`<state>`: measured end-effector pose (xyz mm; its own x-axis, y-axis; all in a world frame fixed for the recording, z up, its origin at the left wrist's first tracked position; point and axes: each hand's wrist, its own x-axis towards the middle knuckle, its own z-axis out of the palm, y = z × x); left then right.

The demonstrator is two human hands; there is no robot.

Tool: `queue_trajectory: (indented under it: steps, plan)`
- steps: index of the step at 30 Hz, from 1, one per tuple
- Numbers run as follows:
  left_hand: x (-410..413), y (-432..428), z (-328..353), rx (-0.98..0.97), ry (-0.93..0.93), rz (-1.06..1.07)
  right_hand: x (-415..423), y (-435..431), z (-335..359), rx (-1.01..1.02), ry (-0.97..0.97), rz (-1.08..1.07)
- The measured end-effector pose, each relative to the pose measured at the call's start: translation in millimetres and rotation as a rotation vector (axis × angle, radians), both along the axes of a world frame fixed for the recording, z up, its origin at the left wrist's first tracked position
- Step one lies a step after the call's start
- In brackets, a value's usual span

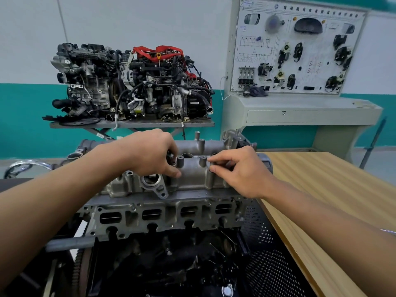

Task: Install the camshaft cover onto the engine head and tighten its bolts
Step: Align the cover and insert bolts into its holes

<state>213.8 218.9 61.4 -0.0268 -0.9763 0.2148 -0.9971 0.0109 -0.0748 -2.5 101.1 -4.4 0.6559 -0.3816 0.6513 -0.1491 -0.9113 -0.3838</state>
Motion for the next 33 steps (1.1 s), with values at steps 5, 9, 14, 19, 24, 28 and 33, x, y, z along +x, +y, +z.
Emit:
queue_trajectory:
  steps: [5, 9, 14, 19, 24, 28, 33]
  plan:
    - [0, 1, 1, 0.022, -0.032, 0.0, 0, 6, -2, -0.001, -0.024, -0.023]
    - [2, 3, 2, 0.037, -0.026, 0.003, 3, 9, -3, -0.002, -0.044, -0.024]
    - [3, 2, 2, 0.054, -0.018, 0.016, 3, 9, -7, -0.003, -0.068, -0.02]
    - [7, -1, 0, 0.074, 0.038, 0.009, 2, 2, 1, -0.014, 0.019, 0.001]
    - [8, -1, -3, -0.027, 0.121, 0.003, 1, 3, 31, -0.096, 0.304, -0.016]
    - [8, -1, -5, -0.039, 0.037, -0.001, 6, 2, 52, -0.053, 0.46, -0.035]
    - [8, 0, -5, -0.028, -0.017, -0.009, 17, 3, 60, -0.086, 0.568, -0.084]
